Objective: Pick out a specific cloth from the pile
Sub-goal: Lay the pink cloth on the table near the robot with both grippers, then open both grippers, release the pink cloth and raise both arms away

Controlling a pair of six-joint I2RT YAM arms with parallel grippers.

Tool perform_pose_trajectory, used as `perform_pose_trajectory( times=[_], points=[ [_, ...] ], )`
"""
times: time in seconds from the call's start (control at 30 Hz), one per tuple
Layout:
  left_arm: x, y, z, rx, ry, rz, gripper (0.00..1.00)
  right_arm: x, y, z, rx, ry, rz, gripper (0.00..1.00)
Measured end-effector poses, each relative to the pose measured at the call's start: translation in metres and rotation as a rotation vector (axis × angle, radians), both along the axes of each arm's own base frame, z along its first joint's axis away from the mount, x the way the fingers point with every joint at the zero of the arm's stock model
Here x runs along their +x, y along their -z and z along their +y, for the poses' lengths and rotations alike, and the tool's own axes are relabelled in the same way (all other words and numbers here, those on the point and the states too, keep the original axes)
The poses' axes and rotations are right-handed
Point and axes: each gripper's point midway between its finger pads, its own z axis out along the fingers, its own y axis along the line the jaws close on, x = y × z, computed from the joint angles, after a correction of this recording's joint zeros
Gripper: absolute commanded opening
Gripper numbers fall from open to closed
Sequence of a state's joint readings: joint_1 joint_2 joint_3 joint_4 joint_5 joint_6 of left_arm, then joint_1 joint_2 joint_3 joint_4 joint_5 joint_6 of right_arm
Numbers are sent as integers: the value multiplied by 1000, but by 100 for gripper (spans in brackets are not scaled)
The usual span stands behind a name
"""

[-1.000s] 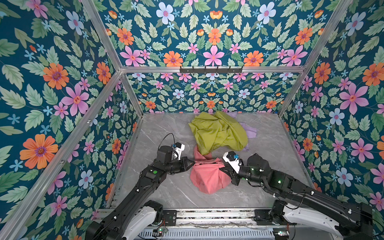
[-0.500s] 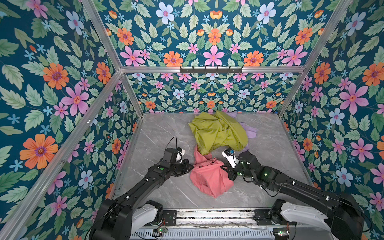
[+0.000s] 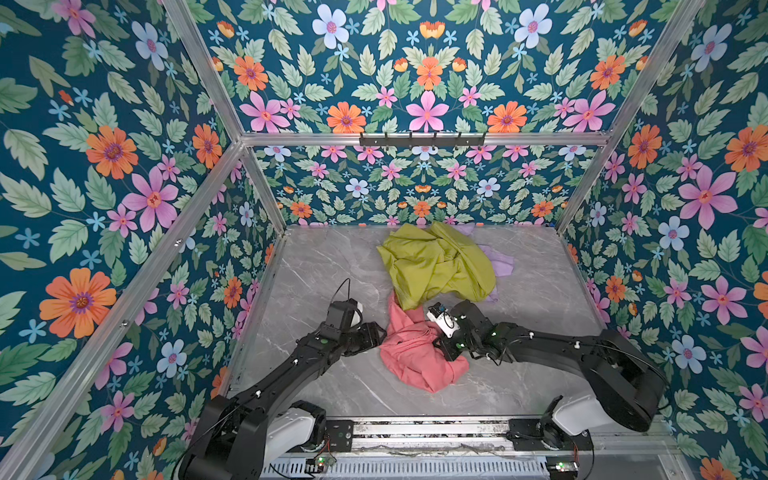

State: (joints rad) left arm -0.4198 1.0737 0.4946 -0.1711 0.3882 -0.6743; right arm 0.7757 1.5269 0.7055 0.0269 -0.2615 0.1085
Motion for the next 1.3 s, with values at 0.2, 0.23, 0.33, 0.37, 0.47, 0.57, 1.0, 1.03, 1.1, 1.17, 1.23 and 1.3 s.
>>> perform_pose_trajectory(
  times=[0.2, 0.23, 0.33, 0.37, 0.47, 0.57, 1.0, 1.03, 1.1, 1.17, 1.23, 1.3],
  points=[
    [18, -40, 21, 55, -75, -129, 89, -1, 16, 12, -15, -67, 41, 17],
    [20, -45, 26, 66, -90, -143, 89, -2, 18, 14, -13, -83, 47, 19],
    [26, -54, 37, 80, -130, -163, 88, -8, 25, 27, -3, -141, 55, 22],
    [28, -57, 40, 85, -141, -171, 88, -11, 24, 32, 0, -166, 44, 23],
    [34, -63, 48, 96, -164, -186, 87, -24, 25, 46, 9, -248, 20, 25],
    [39, -64, 59, 100, -198, -189, 87, -33, 25, 59, 11, -318, -8, 25],
    [35, -53, 81, 77, -248, -162, 85, -44, 23, 108, 63, -498, -59, 26],
    [35, -52, 82, 79, -249, -157, 85, -43, 23, 113, 70, -506, -60, 26],
    [35, -49, 82, 79, -252, -149, 85, -42, 22, 121, 85, -522, -64, 27],
    [36, -46, 83, 81, -255, -144, 85, -41, 21, 128, 98, -535, -66, 29],
    [37, -40, 85, 87, -262, -128, 84, -42, 20, 131, 111, -546, -71, 31],
    [40, -35, 87, 93, -269, -114, 83, -41, 16, 133, 124, -553, -76, 34]
  ],
)
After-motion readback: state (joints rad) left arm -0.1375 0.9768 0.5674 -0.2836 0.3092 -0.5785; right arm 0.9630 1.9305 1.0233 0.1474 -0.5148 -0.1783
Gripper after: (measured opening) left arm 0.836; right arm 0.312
